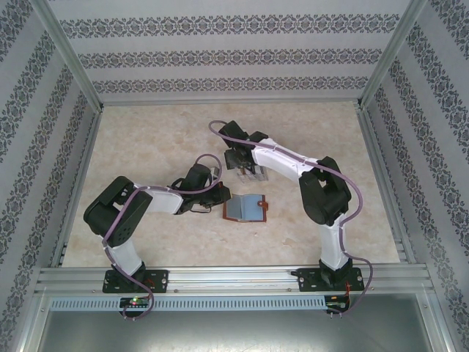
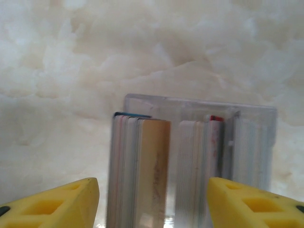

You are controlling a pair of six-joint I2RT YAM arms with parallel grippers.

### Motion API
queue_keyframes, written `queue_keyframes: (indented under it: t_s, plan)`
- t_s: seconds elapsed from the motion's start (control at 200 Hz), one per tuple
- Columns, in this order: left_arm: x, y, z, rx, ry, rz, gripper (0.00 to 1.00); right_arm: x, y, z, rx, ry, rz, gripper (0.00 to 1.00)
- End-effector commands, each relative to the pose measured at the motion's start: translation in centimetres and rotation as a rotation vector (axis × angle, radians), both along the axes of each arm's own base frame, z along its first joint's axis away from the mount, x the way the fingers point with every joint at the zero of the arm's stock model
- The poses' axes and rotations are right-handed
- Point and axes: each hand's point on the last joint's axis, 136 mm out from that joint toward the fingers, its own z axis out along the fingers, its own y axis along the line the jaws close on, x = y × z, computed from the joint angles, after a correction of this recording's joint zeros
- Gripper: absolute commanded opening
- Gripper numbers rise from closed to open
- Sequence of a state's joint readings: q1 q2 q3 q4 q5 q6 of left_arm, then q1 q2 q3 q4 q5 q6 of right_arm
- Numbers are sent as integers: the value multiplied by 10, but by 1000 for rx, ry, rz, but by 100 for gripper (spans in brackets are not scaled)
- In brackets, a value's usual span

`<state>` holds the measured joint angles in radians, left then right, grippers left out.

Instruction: Put the credit cards into the card holder

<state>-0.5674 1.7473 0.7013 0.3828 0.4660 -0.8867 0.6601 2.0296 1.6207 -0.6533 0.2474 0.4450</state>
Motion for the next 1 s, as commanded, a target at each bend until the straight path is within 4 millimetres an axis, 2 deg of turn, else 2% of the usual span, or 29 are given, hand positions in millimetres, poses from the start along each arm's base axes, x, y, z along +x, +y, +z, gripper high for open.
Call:
queue_keyframes:
  t_s: [0.0,0.17,0.285,0.405,0.535,0.659,0.749,0.864,0.994]
  plan:
    - [-7,18,-18,77,48,42,2,3,-22,23,-68,-55,-46,61]
    - [-7,18,-20,75,53,45,2,1,-31,27,-62,-52,-50,56]
    - [-7,16,-17,64,52,40,1,0,-35,22,-62,-33,-49,45]
    - [-8,18,-17,74,48,44,2,-3,-39,19,-71,-26,-51,39]
    - [-7,17,-15,71,45,41,2,-5,-39,21,-71,-16,-41,39]
    - [-8,16,-16,67,52,40,2,-8,-28,18,-11,15,-8,46]
    - [-8,17,-15,70,48,38,2,-10,-25,8,-5,53,-2,50]
    - [-8,17,-13,69,49,38,1,-11,-32,-10,-27,82,-22,49]
    - [-7,20,-11,85,32,44,2,-10,-35,-2,-32,66,-26,47]
